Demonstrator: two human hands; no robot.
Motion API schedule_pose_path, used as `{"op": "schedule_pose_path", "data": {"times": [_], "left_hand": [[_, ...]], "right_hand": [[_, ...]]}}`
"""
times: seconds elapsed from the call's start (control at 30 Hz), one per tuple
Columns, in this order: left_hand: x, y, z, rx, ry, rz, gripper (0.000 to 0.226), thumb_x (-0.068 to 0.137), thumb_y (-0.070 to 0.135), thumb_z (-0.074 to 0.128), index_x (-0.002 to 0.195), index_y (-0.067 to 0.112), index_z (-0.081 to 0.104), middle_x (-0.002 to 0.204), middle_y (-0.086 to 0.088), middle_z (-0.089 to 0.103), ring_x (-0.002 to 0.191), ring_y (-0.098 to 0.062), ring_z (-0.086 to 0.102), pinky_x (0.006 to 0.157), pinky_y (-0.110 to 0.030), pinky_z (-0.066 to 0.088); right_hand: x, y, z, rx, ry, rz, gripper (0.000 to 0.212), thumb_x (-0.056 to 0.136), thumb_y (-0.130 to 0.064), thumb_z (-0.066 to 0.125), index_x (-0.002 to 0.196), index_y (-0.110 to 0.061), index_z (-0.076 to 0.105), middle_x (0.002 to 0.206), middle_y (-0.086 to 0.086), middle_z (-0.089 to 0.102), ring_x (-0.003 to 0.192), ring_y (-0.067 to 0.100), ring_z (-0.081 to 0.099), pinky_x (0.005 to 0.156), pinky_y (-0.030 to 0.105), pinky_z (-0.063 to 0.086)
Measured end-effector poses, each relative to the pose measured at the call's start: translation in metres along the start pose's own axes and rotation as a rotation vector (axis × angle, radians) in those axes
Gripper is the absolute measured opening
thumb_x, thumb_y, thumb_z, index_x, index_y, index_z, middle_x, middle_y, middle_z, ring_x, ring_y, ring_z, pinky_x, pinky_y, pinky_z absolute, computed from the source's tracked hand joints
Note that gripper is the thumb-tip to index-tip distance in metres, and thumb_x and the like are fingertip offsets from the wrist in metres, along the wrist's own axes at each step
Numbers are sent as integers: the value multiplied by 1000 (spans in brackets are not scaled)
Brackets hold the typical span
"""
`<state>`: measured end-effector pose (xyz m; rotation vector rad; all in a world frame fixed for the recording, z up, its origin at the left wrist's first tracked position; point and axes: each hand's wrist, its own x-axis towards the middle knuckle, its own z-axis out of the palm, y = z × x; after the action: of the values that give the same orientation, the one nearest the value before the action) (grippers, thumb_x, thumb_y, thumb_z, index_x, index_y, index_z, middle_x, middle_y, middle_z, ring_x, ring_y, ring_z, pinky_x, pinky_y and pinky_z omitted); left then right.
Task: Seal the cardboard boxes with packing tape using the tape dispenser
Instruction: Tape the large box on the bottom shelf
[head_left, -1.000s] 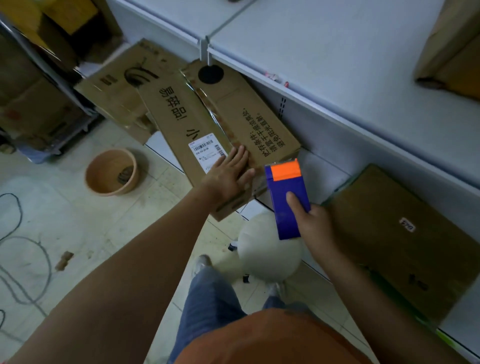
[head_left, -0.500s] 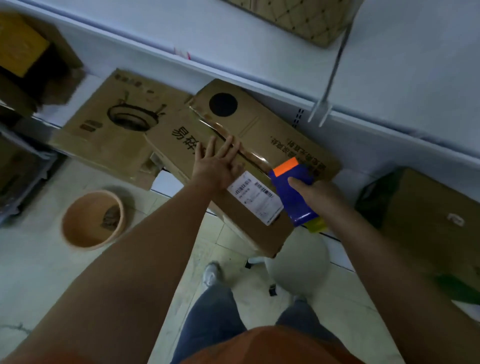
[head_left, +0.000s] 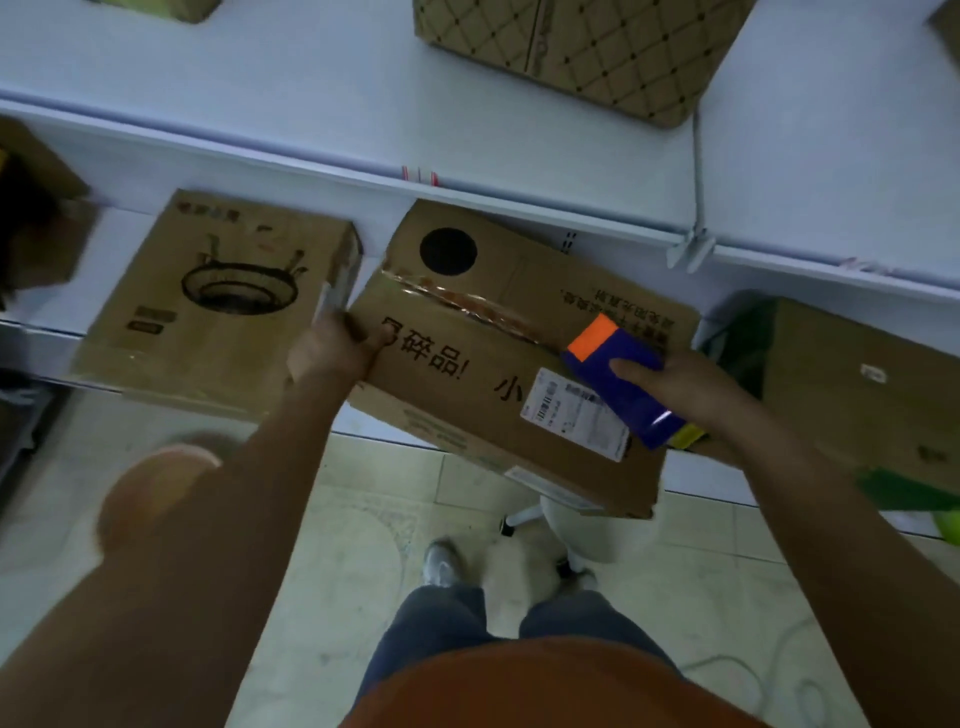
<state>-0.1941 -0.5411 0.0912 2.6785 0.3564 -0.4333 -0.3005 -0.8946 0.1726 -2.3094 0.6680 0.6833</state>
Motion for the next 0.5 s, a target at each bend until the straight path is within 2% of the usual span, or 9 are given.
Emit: {"op": "schedule_pose_path", "data": {"times": [0.07, 0.1, 0.17, 0.2, 0.27, 0.33, 0.4, 0.43, 0.5], "left_hand": [[-18, 14, 16, 11, -64, 50, 59, 89, 61, 60, 122, 13, 57, 117, -15, 65, 108, -35, 61, 83, -39, 47], [-27, 22, 23, -13, -105, 64, 66, 89, 58, 61, 134, 12, 49, 125, -18, 61, 115, -36, 58, 88, -43, 47], [-41, 35, 33, -16, -162, 52, 86, 90, 53, 63, 154, 12, 23, 140, -20, 48, 127, -40, 48, 100, -51, 43], [-46, 41, 36, 21, -171, 57, 90, 91, 52, 62, 156, 13, 14, 144, -19, 43, 131, -40, 44, 103, -53, 40], [-57, 46, 38, 84, -160, 81, 87, 93, 48, 60, 156, 12, 12, 148, -19, 37, 135, -39, 38, 105, -53, 37], [-66, 49, 31, 82, -43, 241, 78, 93, 45, 61, 153, 12, 23, 151, -17, 36, 138, -38, 35, 106, -52, 37], [-76, 60, 19, -182, -12, 497, 58, 93, 47, 56, 143, 20, 42, 144, -8, 48, 133, -28, 45, 103, -44, 44], [-88, 70, 7, -397, -154, 516, 53, 94, 56, 52, 138, 26, 50, 140, -2, 54, 128, -21, 51, 102, -39, 46], [-120, 91, -19, -757, -655, 362, 66, 85, 79, 46, 129, 32, 62, 136, 3, 62, 124, -15, 58, 106, -36, 45]], "right_hand": [[-17, 7, 4, 117, 45, -39, 79, 73, -79, 57, 92, -3, 66, 91, 21, 70, 80, 30, 67, 75, 39, 53], [-26, 9, 7, 148, 48, -65, 93, 64, -87, 53, 90, 1, 65, 87, 25, 68, 76, 30, 67, 71, 39, 52], [-43, 14, 13, 199, 37, -108, 104, 53, -94, 50, 84, 5, 63, 80, 29, 63, 65, 27, 60, 64, 33, 41], [-49, 16, 16, 223, 34, -131, 103, 56, -94, 51, 81, 5, 62, 76, 29, 62, 62, 26, 57, 62, 31, 37], [-64, 14, 19, 256, 46, -184, 86, 68, -82, 54, 80, 3, 60, 69, 21, 63, 59, 23, 57, 58, 28, 37], [-80, 14, 21, 270, 52, -262, 65, 77, -65, 56, 84, -1, 63, 70, 11, 67, 59, 18, 61, 56, 26, 40], [-97, 17, 23, 295, 58, -325, 50, 82, -56, 57, 88, -7, 66, 76, 6, 70, 66, 14, 66, 59, 23, 46], [-105, 19, 24, 310, 56, -344, 42, 83, -51, 59, 89, -10, 66, 77, 3, 71, 68, 10, 66, 60, 17, 47], [-118, 25, 30, 299, 22, -358, 26, 85, -41, 62, 92, -17, 65, 79, -3, 71, 70, 1, 66, 59, 9, 46]]}}
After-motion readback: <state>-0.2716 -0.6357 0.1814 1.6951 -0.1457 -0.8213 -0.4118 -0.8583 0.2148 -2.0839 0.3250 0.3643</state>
